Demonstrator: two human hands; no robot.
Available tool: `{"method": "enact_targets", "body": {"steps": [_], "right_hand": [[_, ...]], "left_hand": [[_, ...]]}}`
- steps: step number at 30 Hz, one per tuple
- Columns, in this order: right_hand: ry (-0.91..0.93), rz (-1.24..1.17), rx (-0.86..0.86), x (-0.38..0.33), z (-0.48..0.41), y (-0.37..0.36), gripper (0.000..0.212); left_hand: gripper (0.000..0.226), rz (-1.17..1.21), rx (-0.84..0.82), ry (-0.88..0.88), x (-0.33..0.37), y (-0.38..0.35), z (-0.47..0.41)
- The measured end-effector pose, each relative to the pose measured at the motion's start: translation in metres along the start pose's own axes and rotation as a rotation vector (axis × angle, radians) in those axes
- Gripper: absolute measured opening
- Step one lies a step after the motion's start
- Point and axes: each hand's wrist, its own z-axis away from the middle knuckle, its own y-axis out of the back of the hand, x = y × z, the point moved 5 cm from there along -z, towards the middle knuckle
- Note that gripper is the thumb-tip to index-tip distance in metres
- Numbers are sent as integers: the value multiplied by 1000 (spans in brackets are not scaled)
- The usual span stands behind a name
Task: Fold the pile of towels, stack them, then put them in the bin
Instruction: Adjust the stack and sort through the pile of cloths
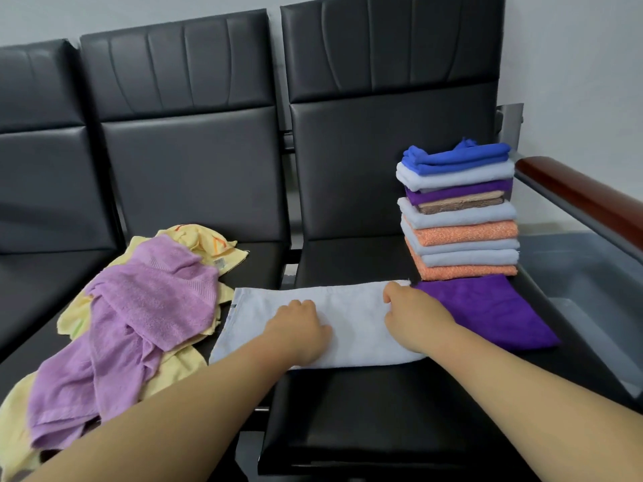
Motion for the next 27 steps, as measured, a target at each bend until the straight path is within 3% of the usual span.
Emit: {"method": "enact_targets", "body": {"steps": [4,9,13,17,19,23,27], "right_hand": [[3,86,-58,0,7,0,8],[116,85,-236,-5,27,-5,24],[219,9,-266,-10,42,-3,36],[227,-45,-262,-6,46,-3,23],[233,-50,-248,-4,47,-2,20],[221,-90,-189,1,47,-3,15],[174,-154,-173,8,48,-3,11]], "left_hand": [[45,-41,33,-66,18,-3,-8],[50,-220,4,-255,36,-9,-32],[51,-294,20,-329,41,-11,-35],[57,-132,116,-88,30,-7,-20],[63,48,76,-26,23,-4,-12],[66,457,-104,-112,26,-1,17],[40,757,-295,-202,34,-8,55]]}}
